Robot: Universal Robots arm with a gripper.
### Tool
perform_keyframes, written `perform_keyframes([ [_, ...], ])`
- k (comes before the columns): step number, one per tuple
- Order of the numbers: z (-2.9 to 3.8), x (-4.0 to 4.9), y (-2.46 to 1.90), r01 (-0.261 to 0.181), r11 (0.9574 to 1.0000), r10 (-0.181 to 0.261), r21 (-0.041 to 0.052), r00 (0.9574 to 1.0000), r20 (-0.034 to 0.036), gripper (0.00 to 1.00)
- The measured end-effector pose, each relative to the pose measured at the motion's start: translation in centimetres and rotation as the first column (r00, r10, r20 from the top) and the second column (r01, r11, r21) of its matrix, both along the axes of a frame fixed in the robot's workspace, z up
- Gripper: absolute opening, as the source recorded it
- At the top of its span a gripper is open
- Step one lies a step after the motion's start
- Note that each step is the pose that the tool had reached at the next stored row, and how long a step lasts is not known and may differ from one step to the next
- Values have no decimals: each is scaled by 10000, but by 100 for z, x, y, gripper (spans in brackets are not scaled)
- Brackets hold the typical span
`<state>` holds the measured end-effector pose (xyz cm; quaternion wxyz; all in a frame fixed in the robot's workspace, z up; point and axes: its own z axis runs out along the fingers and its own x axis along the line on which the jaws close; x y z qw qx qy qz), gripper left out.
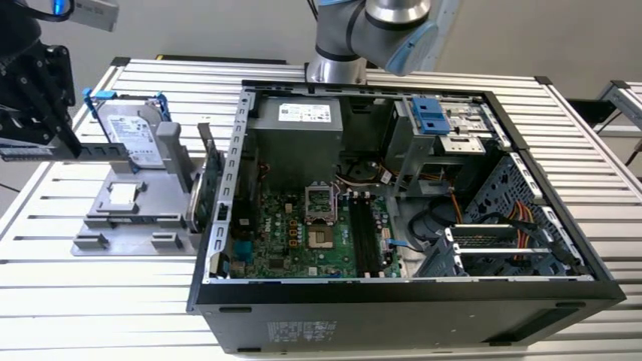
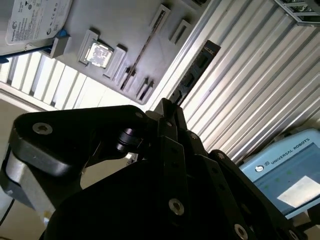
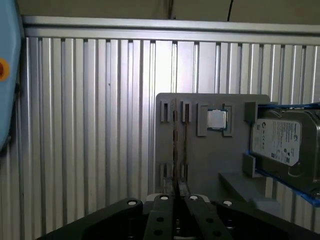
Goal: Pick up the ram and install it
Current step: 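Pick up the ram and move it above insertion slot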
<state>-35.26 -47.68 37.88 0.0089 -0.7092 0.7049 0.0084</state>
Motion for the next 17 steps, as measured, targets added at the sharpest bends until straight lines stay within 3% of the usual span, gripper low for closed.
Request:
perform_keyframes([
  [17,188,0,0,0,10000,0,0,10000,-1,0],
])
